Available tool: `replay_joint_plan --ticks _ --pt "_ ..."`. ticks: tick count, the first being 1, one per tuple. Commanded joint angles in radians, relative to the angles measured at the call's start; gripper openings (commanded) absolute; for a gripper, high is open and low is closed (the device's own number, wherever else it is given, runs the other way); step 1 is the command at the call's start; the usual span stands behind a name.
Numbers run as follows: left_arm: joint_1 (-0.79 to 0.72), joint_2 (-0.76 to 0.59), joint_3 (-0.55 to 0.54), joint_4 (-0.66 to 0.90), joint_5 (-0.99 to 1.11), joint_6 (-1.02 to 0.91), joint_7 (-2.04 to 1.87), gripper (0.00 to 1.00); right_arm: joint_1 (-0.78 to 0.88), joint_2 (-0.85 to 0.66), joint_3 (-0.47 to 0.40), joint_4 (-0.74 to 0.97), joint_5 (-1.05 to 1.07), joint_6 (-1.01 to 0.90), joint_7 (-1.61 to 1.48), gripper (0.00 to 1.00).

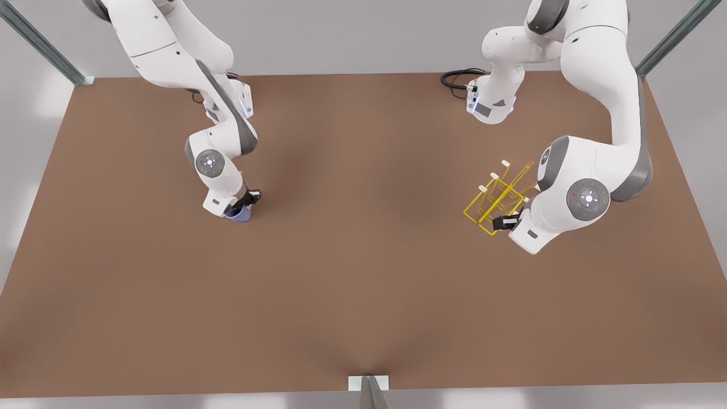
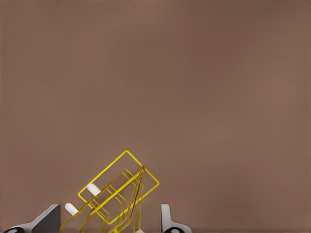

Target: Place the cup on the cup holder

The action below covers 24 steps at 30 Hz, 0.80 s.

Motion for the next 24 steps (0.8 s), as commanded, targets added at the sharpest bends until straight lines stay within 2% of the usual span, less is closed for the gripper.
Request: replay_joint_plan --ticks 1,6,12,19,21,24 --pt "0.000 -0.001 0.000 -0.001 0.001 -0.001 -0.002 1.00 0.021 -0.007 0.003 0.057 0.011 -0.136 0.018 0.21" --pt "0.000 -0.001 0.000 -0.001 0.001 -0.001 -0.012 1.00 0.103 0.059 0.006 0.270 0.108 -0.285 0.062 0.21" --pt "0.000 0.000 0.000 -0.001 0.001 -0.001 -0.012 1.00 0.299 0.352 -0.004 0.597 0.296 -0.268 0.234 0.21" --pt "-0.001 0.000 0.000 -0.001 0.001 -0.001 -0.013 1.00 0.410 0.728 0.009 0.933 0.381 -0.038 0.256 0.21" --pt "-0.002 0.006 0.000 -0.001 0.001 -0.001 -0.019 1.00 0.405 0.816 0.057 0.985 0.401 0.098 0.257 0.21" --pt "-0.005 0.006 0.000 -0.001 0.002 -0.001 -0.019 1.00 0.426 0.843 0.083 0.978 0.422 0.325 0.266 0.21"
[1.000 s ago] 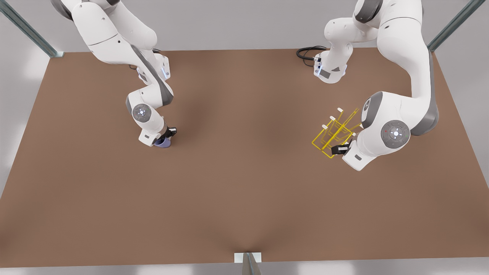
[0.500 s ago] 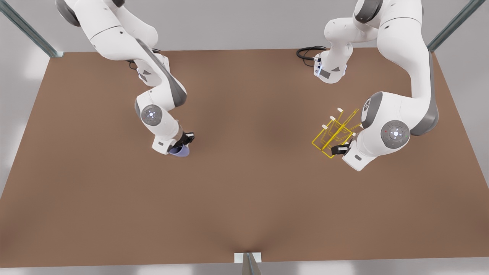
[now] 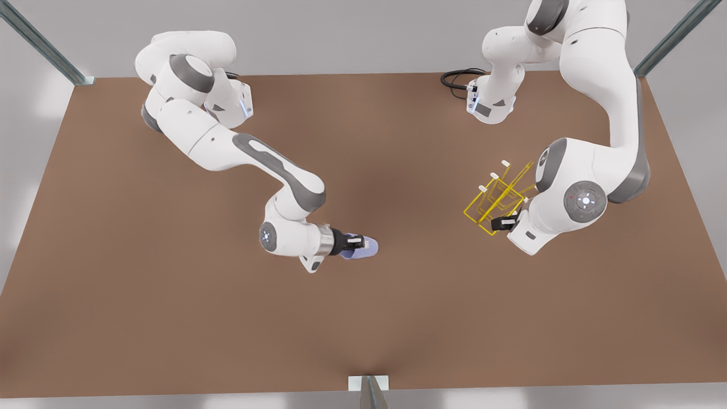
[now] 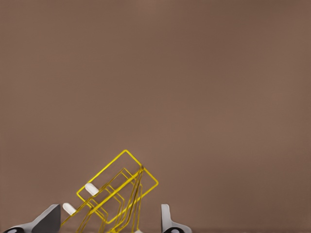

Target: Place the cup on the cup holder

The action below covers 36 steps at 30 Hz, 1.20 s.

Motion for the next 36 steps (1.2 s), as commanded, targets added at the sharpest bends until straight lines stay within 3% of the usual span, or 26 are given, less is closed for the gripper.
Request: replay_joint_plan --ticks 1,6,12,14,21,22,24,29,31,36 --pt "0.000 -0.001 0.000 0.000 0.002 -0.001 -0.009 1.00 0.019 0.010 0.008 0.001 0.018 0.298 0.121 0.21" --pt "0.000 -0.001 0.000 0.001 0.002 -0.001 -0.009 1.00 0.102 0.089 0.008 0.031 0.006 0.437 0.118 0.21" --pt "-0.002 -0.001 0.001 0.000 0.002 0.001 -0.022 1.00 0.093 0.190 0.069 0.048 -0.042 0.415 0.113 0.21" --pt "-0.002 -0.001 0.000 0.001 0.002 0.001 -0.022 1.00 0.072 0.253 0.125 0.068 -0.112 0.395 0.114 0.21" --pt "-0.006 -0.001 0.000 0.006 0.000 0.002 -0.101 1.00 0.066 0.294 0.134 0.070 -0.169 0.383 0.108 0.21" --pt "-0.008 0.001 0.000 0.004 -0.006 0.012 -0.173 1.00 0.066 0.297 0.134 0.070 -0.172 0.383 0.096 0.30" --pt "-0.023 0.022 -0.004 0.012 -0.027 0.030 -0.423 1.00 0.067 0.300 0.134 0.068 -0.175 0.367 0.096 1.00" --pt "-0.086 0.091 -0.004 0.021 -0.109 0.272 -1.178 1.00 0.067 0.300 0.129 0.068 -0.177 0.361 0.006 1.00" --pt "-0.085 0.105 -0.002 0.024 -0.188 0.348 -1.272 1.00 0.066 0.300 0.128 0.065 -0.177 0.361 0.006 1.00" --pt "-0.120 0.126 0.004 0.032 -0.150 0.348 -1.379 1.00 0.018 0.300 0.125 0.034 -0.207 0.352 0.004 1.00"
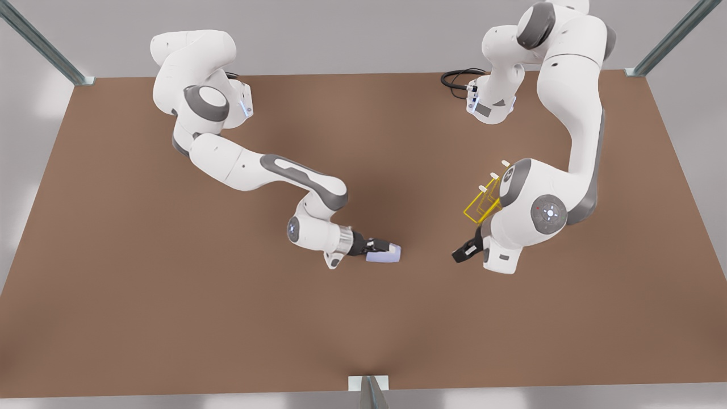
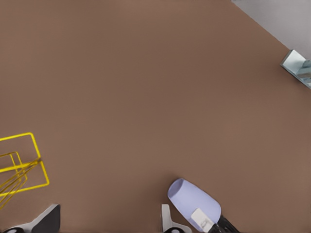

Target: Place the cup on the cup holder

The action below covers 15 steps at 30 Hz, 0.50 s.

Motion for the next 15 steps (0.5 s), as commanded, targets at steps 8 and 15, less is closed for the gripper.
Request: replay_joint_plan --ticks 8,15 --pt "-0.091 0.044 0.002 0.001 0.092 0.087 -0.870 1.00 -0.075 -0.003 0.020 -0.055 -0.030 -0.041 -0.076 1.00" --pt "-0.153 0.166 0.014 0.154 0.106 0.107 -1.133 1.00 -0.322 -0.041 0.128 -0.254 -0.047 -0.106 -0.131 1.00"
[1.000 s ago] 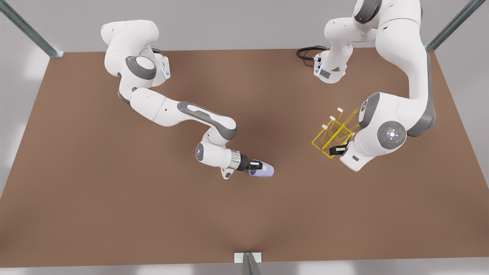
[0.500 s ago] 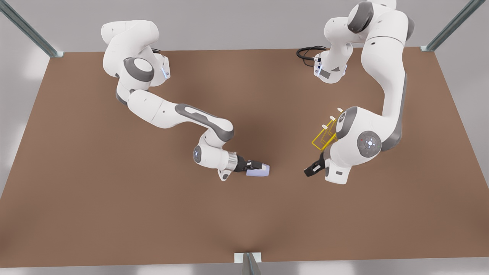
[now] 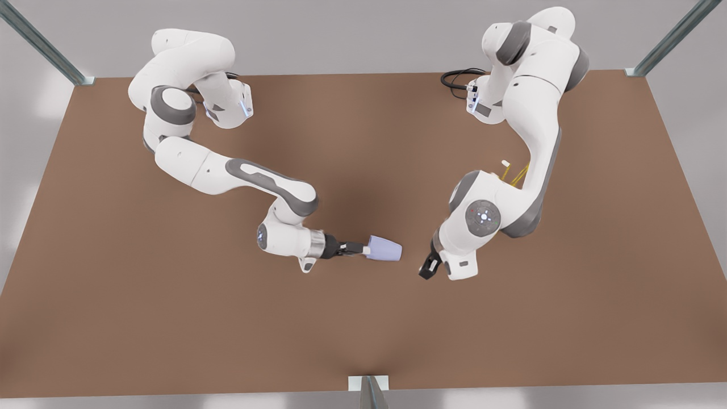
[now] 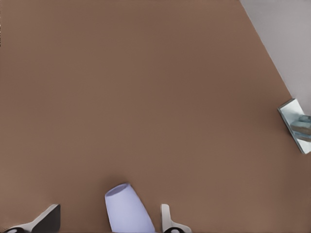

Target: Place the cup on the cup holder

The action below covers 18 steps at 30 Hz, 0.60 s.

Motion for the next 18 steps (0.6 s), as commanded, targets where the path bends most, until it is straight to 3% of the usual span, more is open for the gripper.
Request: replay_joint_plan --ticks 1,3,5,8,10,15,16,18 --pt "0.002 0.020 0.000 0.008 0.006 0.016 -0.582 1.00 -0.095 -0.035 0.018 -0.084 -0.010 -0.058 -0.109 1.00" --pt "-0.012 0.076 0.000 0.005 0.008 0.107 -0.582 1.00 -0.295 -0.171 0.023 -0.239 -0.019 -0.192 -0.113 1.00" --pt "-0.053 0.090 -0.002 0.008 0.008 0.148 -0.585 1.00 -0.512 -0.361 0.030 -0.349 -0.038 -0.442 -0.219 1.00" --pt "-0.081 0.127 0.000 0.011 0.037 0.203 -0.585 1.00 -0.712 -0.656 -0.017 -0.368 -0.113 -0.822 -0.420 1.00" --pt "-0.105 0.138 0.023 0.011 0.039 0.223 -0.583 1.00 -0.706 -0.837 -0.112 -0.360 -0.166 -0.933 -0.578 1.00" --pt "-0.171 0.118 0.054 -0.047 0.129 0.213 -0.577 1.00 -0.709 -1.107 -0.126 -0.302 -0.170 -0.980 -0.564 1.00" --pt "-0.182 0.093 0.049 -0.093 0.177 0.216 -0.580 1.00 -0.700 -1.125 -0.117 -0.274 -0.171 -0.989 -0.503 1.00" --pt "-0.202 0.096 0.049 -0.119 0.189 0.219 -0.580 1.00 -0.701 -1.059 -0.118 -0.047 -0.171 -1.210 -0.488 1.00"
